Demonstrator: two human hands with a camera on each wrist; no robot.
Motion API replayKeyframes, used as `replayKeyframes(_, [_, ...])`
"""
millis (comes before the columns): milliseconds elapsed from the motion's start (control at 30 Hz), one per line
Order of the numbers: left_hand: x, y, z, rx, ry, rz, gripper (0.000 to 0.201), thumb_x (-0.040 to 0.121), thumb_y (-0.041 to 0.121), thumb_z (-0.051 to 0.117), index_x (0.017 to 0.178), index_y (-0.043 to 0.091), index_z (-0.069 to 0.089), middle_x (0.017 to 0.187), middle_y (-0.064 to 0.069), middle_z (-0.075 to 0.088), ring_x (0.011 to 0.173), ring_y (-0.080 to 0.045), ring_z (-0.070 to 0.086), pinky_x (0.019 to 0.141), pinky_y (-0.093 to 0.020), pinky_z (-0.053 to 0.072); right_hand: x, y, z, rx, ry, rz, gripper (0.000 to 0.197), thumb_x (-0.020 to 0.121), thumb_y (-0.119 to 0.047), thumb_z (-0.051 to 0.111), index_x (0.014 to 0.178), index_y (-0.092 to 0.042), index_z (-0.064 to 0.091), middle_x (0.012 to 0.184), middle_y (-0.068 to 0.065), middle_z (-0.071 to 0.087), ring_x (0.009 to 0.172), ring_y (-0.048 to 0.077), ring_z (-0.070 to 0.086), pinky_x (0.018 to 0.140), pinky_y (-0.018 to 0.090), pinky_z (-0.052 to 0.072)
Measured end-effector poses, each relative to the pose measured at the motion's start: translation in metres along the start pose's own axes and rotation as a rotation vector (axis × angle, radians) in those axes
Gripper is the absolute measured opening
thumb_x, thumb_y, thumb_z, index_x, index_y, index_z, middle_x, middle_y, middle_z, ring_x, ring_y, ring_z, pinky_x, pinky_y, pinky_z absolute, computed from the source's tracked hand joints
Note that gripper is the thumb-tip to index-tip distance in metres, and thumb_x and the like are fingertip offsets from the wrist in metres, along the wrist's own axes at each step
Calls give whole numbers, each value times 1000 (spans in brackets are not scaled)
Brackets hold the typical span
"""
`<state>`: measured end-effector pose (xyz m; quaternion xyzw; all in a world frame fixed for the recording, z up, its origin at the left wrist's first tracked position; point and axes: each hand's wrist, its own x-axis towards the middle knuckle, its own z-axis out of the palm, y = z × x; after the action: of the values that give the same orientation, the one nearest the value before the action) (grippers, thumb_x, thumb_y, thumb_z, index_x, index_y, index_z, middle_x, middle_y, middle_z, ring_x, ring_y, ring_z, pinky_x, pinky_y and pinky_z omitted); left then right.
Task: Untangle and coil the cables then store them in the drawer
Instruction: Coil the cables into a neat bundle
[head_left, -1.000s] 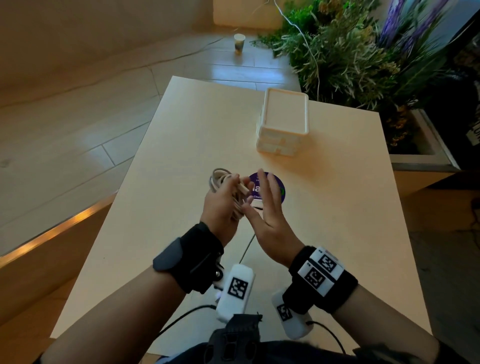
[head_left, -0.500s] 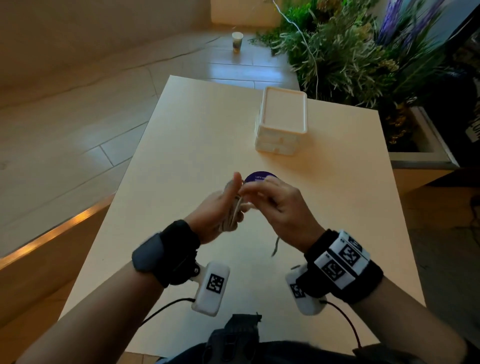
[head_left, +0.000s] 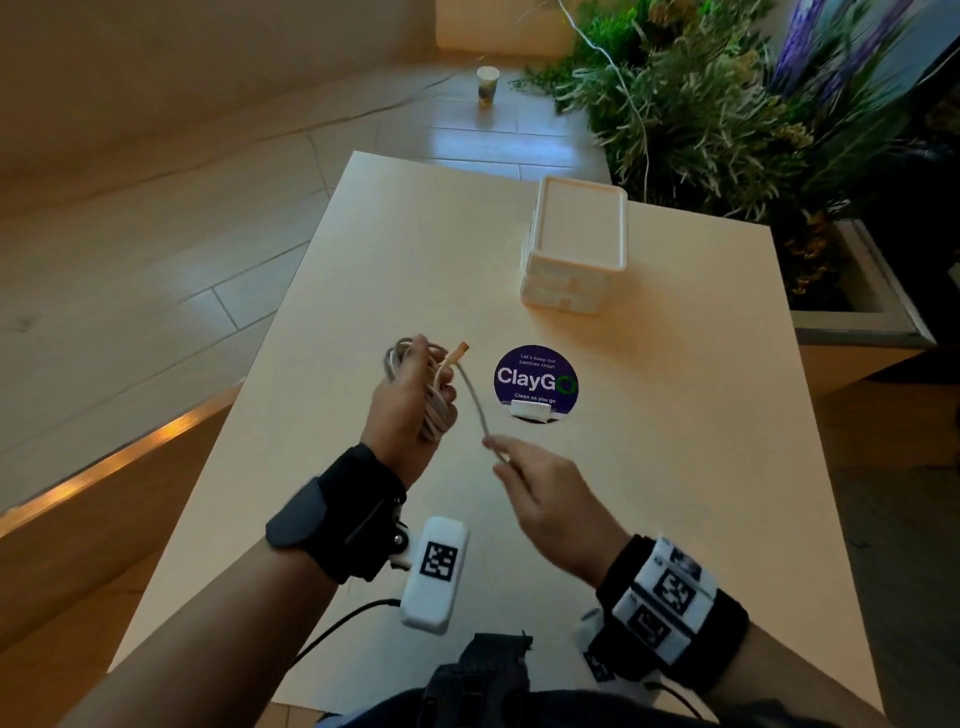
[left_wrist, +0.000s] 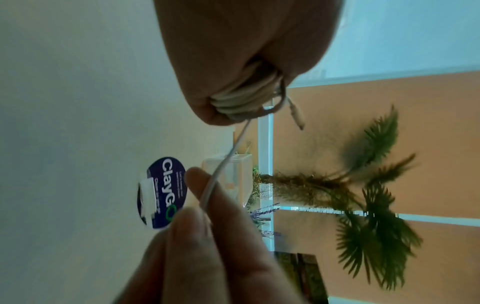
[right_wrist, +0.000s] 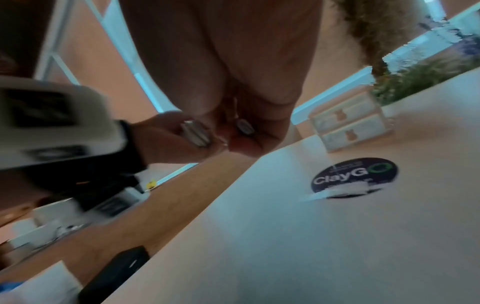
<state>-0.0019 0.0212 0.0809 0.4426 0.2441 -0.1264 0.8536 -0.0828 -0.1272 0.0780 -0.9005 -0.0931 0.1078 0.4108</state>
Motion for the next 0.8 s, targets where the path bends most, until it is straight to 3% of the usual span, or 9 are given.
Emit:
replayKeyframes(67, [4,-5,-1,143,166,147,26,94,36,49,75,18,51,65,-1,49,46,-10,44,42,-21,35,-11,-12,4,-125,-101,-66,35,99,-17,40,133,-12,47,116,9,61,102,16,57,90,25,44])
replayKeyframes(133, [5,-9,-1,216,263,225,25,93,33,51,73,19,49,63,-2,48,47,-13,43,43,-24,34,-15,-25,7,-221,-110,-156,33,97,-15,40,129,-12,48,104,11,56,85,26,57,76,34,48])
replayKeyframes(233, [5,-16,0,160,295,161,24,93,33,50,75,18,50,68,-3,53,55,-15,53,49,-24,40,-9,-38,5,-417,-97,-262,30,86,-1,50,115,-6,57,88,11,49,69,26,48,58,35,42])
replayKeyframes(333, [8,-19,-5,5,233,-35,28,94,36,48,94,8,54,83,-8,68,65,-12,70,52,-23,50,-1,-42,-1,-503,-109,-303,27,78,3,53,102,-6,61,90,10,47,75,22,40,60,35,37])
replayKeyframes(433, [6,-16,-8,-124,191,-133,29,95,32,47,88,5,54,60,-5,62,47,-11,63,46,-24,52,4,-44,-9,-531,-111,-361,30,75,0,51,98,-14,65,92,9,49,85,25,40,69,41,38])
replayKeyframes(533, [4,-13,-8,-25,188,-79,23,93,26,52,77,9,51,62,-6,51,43,-13,51,42,-23,45,10,-49,-20,-422,-50,-381,23,86,-18,52,100,-26,68,86,4,52,84,26,47,74,43,38])
replayKeyframes(633, [1,-16,-9,295,114,58,24,88,24,57,68,16,49,56,-4,45,47,-17,41,47,-26,31,21,-54,-29,-169,93,-321,23,90,-29,49,100,-24,70,87,0,58,86,20,49,76,42,38])
replayKeyframes(700, [-8,-19,-7,410,1,86,26,84,34,62,66,20,49,52,-1,44,44,-16,38,49,-26,27,29,-50,-30,-42,231,-283,18,89,-21,56,100,-16,70,85,1,59,84,17,50,78,37,42])
replayKeyframes(800, [-21,-20,-2,390,-144,-39,41,79,63,55,75,23,55,54,6,46,46,-10,39,45,-23,29,35,-36,-21,39,337,-221,19,90,-18,57,101,-9,70,86,3,57,84,19,52,77,29,44])
